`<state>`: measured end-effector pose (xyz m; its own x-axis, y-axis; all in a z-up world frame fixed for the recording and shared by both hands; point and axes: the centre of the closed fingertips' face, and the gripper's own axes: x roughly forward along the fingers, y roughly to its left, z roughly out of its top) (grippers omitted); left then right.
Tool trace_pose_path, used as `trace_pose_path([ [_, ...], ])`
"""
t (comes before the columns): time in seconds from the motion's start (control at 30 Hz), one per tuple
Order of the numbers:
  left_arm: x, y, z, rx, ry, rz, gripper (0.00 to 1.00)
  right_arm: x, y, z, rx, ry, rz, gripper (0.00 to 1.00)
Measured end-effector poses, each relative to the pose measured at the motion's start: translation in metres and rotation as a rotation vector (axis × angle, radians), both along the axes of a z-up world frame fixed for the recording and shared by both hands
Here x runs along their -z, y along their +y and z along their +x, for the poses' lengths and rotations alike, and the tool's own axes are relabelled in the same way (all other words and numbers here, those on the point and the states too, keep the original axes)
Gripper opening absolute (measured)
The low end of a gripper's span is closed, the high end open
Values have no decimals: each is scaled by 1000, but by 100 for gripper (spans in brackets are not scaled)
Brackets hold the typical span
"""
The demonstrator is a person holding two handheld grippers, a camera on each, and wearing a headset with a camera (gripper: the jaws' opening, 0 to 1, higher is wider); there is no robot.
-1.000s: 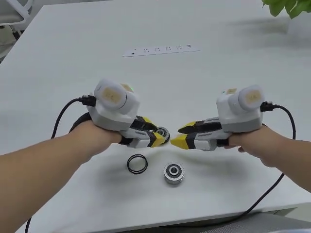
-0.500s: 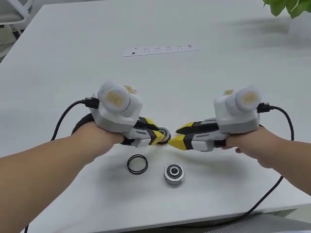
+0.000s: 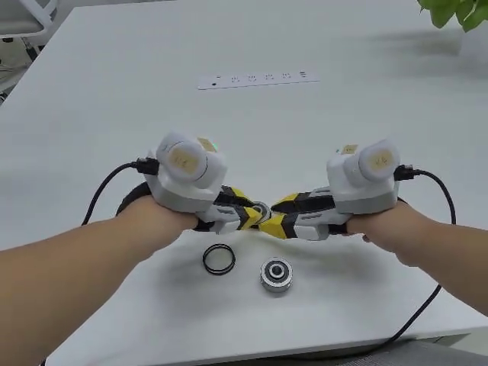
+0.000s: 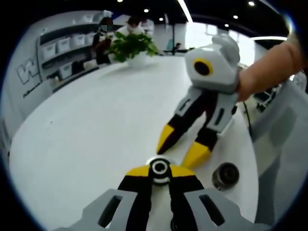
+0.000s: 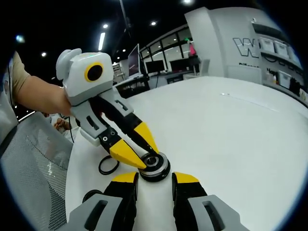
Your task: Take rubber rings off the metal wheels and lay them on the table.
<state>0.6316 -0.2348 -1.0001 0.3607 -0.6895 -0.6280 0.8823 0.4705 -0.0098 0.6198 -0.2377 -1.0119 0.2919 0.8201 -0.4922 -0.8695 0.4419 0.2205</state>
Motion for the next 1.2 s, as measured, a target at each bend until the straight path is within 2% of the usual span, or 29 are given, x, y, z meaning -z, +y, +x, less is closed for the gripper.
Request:
trace_pose_path([
  [0.17, 0, 0, 0, -6, 1, -3, 13, 0, 4, 0, -1, -7, 0, 27],
  [0.33, 0, 0, 1, -8, 2, -3, 13, -2, 7, -4, -24, -29, -10, 24],
  [0.43, 1, 0, 1, -12, 2, -3, 13, -1, 4, -1, -28, -35, -18, 23],
  [0.63, 1, 1, 1, -13, 8, -8, 13, 3, -1, -1, -35, -49, -33, 17],
  [0.8, 1, 0, 0, -15, 10, -10, 13, 4, -4, 1, -23, -49, -36, 9],
  [1.2, -1, -1, -3, -17, 11, -7, 13, 5, -6, 4, -12, -65, -50, 1],
])
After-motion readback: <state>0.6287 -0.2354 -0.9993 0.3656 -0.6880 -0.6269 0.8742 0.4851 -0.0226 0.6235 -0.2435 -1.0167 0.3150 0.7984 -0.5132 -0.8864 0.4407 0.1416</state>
